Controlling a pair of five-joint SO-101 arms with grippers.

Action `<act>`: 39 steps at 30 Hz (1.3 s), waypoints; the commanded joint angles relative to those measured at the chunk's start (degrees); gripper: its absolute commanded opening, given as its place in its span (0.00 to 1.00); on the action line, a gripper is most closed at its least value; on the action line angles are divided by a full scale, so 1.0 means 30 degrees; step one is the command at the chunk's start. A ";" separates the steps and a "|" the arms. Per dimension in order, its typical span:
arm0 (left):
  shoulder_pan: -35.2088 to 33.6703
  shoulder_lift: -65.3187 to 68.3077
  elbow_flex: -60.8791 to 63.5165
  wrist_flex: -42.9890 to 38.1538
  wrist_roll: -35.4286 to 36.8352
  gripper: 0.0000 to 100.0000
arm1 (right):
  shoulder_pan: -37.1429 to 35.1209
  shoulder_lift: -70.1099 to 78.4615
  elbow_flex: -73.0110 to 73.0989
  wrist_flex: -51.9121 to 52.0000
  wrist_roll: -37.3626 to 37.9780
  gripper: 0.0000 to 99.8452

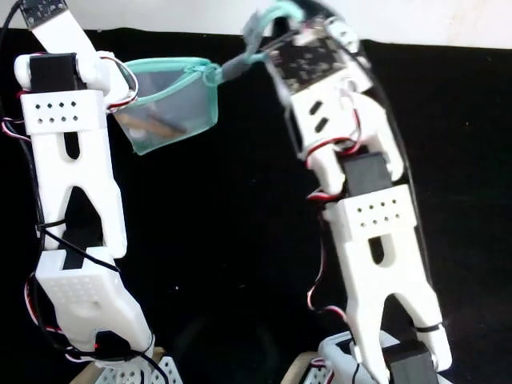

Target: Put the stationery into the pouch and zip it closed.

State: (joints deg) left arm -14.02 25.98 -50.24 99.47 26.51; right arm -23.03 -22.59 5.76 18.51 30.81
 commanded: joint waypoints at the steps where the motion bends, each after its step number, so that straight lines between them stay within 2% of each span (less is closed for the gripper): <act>1: -0.0220 0.0308 -0.0044 -0.0352 -0.0908 0.01 | -0.1509 -0.0747 -0.1626 0.3707 0.0205 0.01; 8: -0.0190 0.0308 -0.0044 -0.0352 -0.1319 0.01 | -0.2945 -0.0894 -0.3414 0.8161 0.0205 0.01; 17: 0.0806 0.0308 -0.0073 -0.0352 -0.1495 0.01 | -0.3297 -0.0718 -0.7956 1.3875 -0.4630 0.01; 21: 0.1978 0.0308 -0.0044 -0.0352 -0.2930 0.01 | -0.3267 -0.0894 -0.9568 1.4344 -0.6300 0.01; 28: 0.3502 0.0308 0.0015 -0.0352 -0.5099 0.01 | -0.3209 -0.0864 -1.2322 1.4462 -1.1223 0.01; 33: 0.4469 0.0308 0.0015 -0.0352 -0.7150 0.01 | -0.1245 -0.0777 -1.3524 1.4374 -1.4593 0.01; 39: 0.5700 0.0308 -0.0073 -0.0352 -1.0315 0.01 | 0.0952 -0.0864 -1.3700 1.4432 -1.4857 0.01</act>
State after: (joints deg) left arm 0.04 26.59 -50.24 98.77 -0.13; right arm -22.77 -23.03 -31.96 61.93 -12.88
